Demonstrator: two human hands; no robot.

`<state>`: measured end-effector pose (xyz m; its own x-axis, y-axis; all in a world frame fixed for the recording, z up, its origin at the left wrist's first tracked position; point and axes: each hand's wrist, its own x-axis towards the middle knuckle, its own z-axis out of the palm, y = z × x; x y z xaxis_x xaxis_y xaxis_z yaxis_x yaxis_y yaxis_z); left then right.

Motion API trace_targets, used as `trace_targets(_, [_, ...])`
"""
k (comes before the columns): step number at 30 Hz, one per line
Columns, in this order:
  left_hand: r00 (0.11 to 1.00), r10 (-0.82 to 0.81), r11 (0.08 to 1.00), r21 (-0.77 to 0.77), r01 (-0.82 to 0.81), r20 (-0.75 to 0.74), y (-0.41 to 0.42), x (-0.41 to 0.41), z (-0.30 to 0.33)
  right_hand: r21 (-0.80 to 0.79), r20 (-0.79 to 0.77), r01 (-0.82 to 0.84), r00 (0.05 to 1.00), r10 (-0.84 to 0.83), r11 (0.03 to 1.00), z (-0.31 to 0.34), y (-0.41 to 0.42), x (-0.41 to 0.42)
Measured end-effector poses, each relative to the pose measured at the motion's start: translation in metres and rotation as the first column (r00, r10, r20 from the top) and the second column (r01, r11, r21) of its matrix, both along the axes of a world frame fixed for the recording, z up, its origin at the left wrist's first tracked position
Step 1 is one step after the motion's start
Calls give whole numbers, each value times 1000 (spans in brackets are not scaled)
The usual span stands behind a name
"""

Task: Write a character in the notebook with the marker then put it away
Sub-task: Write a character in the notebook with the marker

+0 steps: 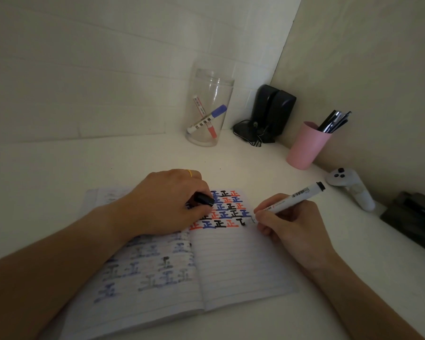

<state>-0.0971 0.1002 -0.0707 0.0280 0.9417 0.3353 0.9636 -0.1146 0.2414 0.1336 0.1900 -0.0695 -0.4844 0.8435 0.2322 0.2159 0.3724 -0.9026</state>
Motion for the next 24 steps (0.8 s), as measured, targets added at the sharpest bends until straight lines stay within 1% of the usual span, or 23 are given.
trace_targets(5, [1000, 2, 1000, 3, -2, 3, 0, 0, 0, -34, -59, 0, 998, -2, 999, 0, 0, 2])
trace_targets(9, [1000, -3, 1000, -3, 3, 0, 1, 0, -1, -13, -19, 12, 1000, -12, 1000, -1, 1, 0])
trace_targets(13, [1000, 1, 1000, 4, -1, -2, 1, -1, -1, -21, -19, 56, 998, -56, 998, -2, 3, 0])
trace_targets(18, [1000, -1, 1000, 6, 1, 4, 0, -1, -1, -31, -60, -23, 998, 21, 999, 0, 0, 1])
trace_targets(24, [1000, 0, 1000, 6, 0, -1, 1, -1, -2, 23, -3, -63, 998, 63, 998, 0, 0, 0])
